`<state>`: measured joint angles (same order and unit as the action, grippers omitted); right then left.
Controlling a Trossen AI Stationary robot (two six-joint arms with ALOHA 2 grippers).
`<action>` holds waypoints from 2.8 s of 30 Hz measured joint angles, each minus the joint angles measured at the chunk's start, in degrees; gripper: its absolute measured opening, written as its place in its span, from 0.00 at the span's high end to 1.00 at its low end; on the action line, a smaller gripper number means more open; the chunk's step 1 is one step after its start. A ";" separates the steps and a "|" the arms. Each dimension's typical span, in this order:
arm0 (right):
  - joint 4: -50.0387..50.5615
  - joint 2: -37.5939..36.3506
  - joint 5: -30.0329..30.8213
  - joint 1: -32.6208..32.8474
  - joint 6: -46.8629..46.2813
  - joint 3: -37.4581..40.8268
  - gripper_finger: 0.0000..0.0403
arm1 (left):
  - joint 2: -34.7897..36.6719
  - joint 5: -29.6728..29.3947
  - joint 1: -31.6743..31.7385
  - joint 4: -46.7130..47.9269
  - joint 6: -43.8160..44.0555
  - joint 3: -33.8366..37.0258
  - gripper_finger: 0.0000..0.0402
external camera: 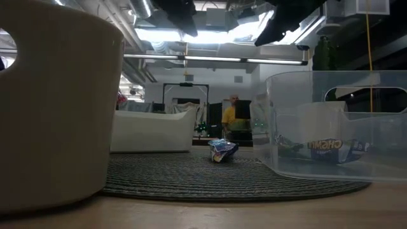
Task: Pick and place Granola Bars by type
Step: Put the blue granola bar into the transparent bin
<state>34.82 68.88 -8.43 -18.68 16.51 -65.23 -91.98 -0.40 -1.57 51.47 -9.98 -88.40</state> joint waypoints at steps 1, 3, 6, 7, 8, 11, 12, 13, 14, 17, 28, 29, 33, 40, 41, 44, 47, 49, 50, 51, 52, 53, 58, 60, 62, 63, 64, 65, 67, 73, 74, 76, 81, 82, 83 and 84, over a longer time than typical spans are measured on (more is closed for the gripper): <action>-0.09 0.00 -0.26 0.46 0.03 0.00 0.59 | -0.06 -1.57 -0.04 0.38 -1.27 0.00 0.45; -0.17 0.00 -0.28 1.37 0.26 0.00 0.59 | -0.68 -3.91 -0.02 0.31 -2.97 0.00 0.45; -1.08 0.16 -2.03 2.85 2.04 0.00 0.59 | -1.58 -5.77 0.28 0.81 -2.76 0.05 0.45; -1.23 0.43 -3.40 3.55 3.50 0.00 0.59 | -1.95 -5.94 0.38 0.53 -2.24 0.00 0.45; -1.19 0.82 -4.02 4.38 5.11 0.00 0.59 | -2.23 -5.96 0.53 1.07 -1.65 0.03 0.45; -1.26 3.58 -4.13 7.45 7.95 -0.02 0.58 | -3.21 -6.02 0.55 2.08 -0.83 0.04 0.45; -1.06 4.89 -4.15 8.40 9.05 -0.16 0.57 | -3.34 -6.13 0.55 3.29 -0.85 0.05 0.45; -0.99 6.47 -4.10 9.59 9.48 -0.65 0.56 | -3.34 -6.50 0.53 4.83 -0.83 0.09 0.45; -1.26 8.19 -3.48 10.54 9.92 -1.42 0.55 | -3.26 -7.44 0.43 5.67 -0.54 0.09 0.45; -0.36 13.85 -1.17 12.73 13.26 -4.84 0.49 | -2.89 -13.03 0.37 8.71 0.69 0.08 0.45; 9.13 34.89 -0.06 14.87 19.61 -20.71 0.39 | 3.65 -41.68 0.08 31.96 12.75 -11.56 0.45; 9.52 36.09 -0.06 15.00 19.65 -21.65 0.39 | 4.58 -43.57 -0.05 33.44 13.57 -13.04 0.45; 11.50 39.82 -0.02 15.99 23.26 -24.37 0.39 | 8.68 -49.09 -0.38 34.31 14.34 -17.49 0.45; 17.34 44.62 1.00 19.83 32.07 -27.69 0.38 | 15.80 -54.51 -0.32 32.20 16.78 -21.28 0.45; 17.65 45.25 1.47 20.42 32.64 -27.71 0.38 | 16.77 -54.95 -0.32 32.05 16.99 -21.34 0.45; 17.85 46.80 2.69 21.93 33.43 -27.71 0.38 | 18.95 -55.76 -0.32 30.73 17.77 -21.40 0.45; 16.96 48.12 3.93 23.27 33.61 -27.71 0.38 | 19.73 -55.51 -0.32 29.71 17.43 -21.40 0.45; 16.30 49.03 4.27 23.91 33.73 -27.71 0.38 | 19.66 -55.12 -0.32 29.72 16.36 -21.40 0.45; 15.64 49.29 4.28 24.19 33.73 -27.71 0.38 | 19.46 -55.09 -0.32 29.70 15.81 -21.40 0.45; 15.59 49.43 4.30 24.40 33.83 -27.71 0.38 | 19.18 -55.09 -0.32 29.70 15.37 -21.40 0.45; 15.52 49.77 4.30 24.59 34.45 -27.73 0.38 | 18.87 -55.09 -0.32 29.72 14.89 -21.40 0.45; 15.23 50.00 4.29 24.82 34.91 -27.76 0.38 | 18.46 -55.00 -0.32 29.70 14.51 -21.40 0.45; 15.83 50.96 4.38 25.31 37.13 -28.38 0.38 | 16.50 -52.48 -0.32 29.72 11.65 -21.38 0.45; 17.16 51.55 4.40 25.32 39.38 -29.53 0.38 | 15.63 -52.03 -0.32 29.74 10.66 -21.40 0.45; 19.64 52.25 4.51 25.31 41.28 -31.42 0.38 | 15.04 -51.72 -0.32 29.87 9.91 -21.35 0.45; 20.97 52.73 4.51 25.31 42.39 -32.57 0.38 | 14.63 -51.79 -0.32 29.80 9.75 -21.38 0.45; 21.84 53.33 4.67 25.31 43.55 -33.80 0.38 | 14.45 -51.85 -0.32 29.76 9.73 -21.40 0.45; 22.06 53.81 4.78 25.31 44.39 -34.65 0.38 | 14.28 -51.83 -0.32 29.89 9.69 -21.38 0.45; 22.10 54.70 4.90 25.23 45.57 -36.24 0.38 | 13.93 -51.92 -0.34 29.83 9.71 -21.38 0.45; 21.57 57.18 4.70 25.18 48.28 -39.21 0.38 | 13.84 -51.98 -0.32 29.79 9.68 -21.38 0.45; 21.63 57.52 4.32 25.16 48.24 -39.23 0.38 | 13.84 -51.98 -0.32 29.78 9.68 -21.38 0.45; 22.39 58.18 3.42 25.16 48.09 -39.25 0.38 | 13.84 -51.98 -0.32 29.78 9.73 -21.38 0.45; 22.99 59.53 2.92 25.16 48.75 -39.23 0.39 | 13.86 -51.98 -0.34 29.76 9.67 -21.38 0.45; 22.90 59.71 2.74 25.18 48.99 -39.23 0.39 | 13.86 -51.99 -0.32 29.76 9.68 -21.38 0.45; 22.75 59.84 2.69 25.18 49.61 -39.25 0.40 | 13.86 -52.00 -0.32 29.76 9.68 -21.38 0.45; 22.76 60.04 2.69 25.17 49.85 -39.28 0.41 | 13.86 -51.99 -0.32 29.76 9.66 -21.38 0.45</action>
<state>57.58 128.92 -5.74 6.49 66.37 -104.51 -78.13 -52.39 -1.89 81.23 -0.32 -109.78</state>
